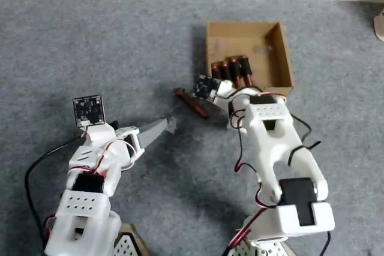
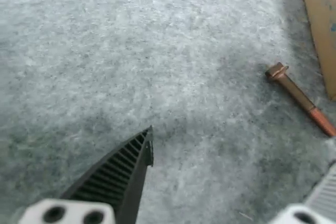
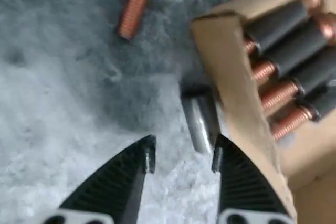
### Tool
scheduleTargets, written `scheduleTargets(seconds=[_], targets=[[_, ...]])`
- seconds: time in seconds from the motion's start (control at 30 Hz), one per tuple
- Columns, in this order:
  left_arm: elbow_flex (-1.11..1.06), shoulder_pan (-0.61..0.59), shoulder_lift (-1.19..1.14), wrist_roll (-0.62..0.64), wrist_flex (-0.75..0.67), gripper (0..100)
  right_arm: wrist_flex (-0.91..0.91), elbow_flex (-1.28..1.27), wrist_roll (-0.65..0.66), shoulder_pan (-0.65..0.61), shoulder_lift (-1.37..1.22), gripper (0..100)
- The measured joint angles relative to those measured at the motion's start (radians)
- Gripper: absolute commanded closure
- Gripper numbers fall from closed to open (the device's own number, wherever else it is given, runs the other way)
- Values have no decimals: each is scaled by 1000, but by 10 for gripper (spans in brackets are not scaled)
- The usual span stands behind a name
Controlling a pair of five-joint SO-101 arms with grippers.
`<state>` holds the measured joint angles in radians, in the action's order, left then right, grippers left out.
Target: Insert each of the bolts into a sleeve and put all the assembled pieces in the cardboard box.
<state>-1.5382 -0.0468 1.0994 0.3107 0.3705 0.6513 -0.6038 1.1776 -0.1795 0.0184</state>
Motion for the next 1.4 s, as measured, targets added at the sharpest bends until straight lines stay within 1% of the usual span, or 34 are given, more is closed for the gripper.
scheduleTargets(seconds=[0.2, 0.57, 0.63, 0.73, 0.8, 0.83, 0.97, 1.17, 1.23, 1.4], targets=[[0, -2, 0, 0, 0, 536, -95, 0, 0, -26, -60, 835], [0, -2, 0, 0, 0, 536, -261, 0, 2, -28, -221, 837], [0, -2, 0, 0, 0, 536, -269, 5, 2, -25, -253, 865], [0, -2, 0, 0, 0, 536, -270, 34, 2, -3, -292, 998], [0, -2, 0, 0, 0, 536, -270, 60, 2, 8, -308, 981], [0, -2, 0, 0, 0, 536, -270, 72, -5, 12, -315, 993], [0, -2, 0, 0, 0, 536, -270, 86, -123, 15, -318, 994], [0, -2, 0, 0, 0, 536, -269, 80, -310, 15, -222, 994], [0, -2, 0, 0, 0, 536, -233, 74, -390, 18, -178, 994], [0, 6, 0, 0, 0, 536, -72, 63, -617, 31, -5, 994]])
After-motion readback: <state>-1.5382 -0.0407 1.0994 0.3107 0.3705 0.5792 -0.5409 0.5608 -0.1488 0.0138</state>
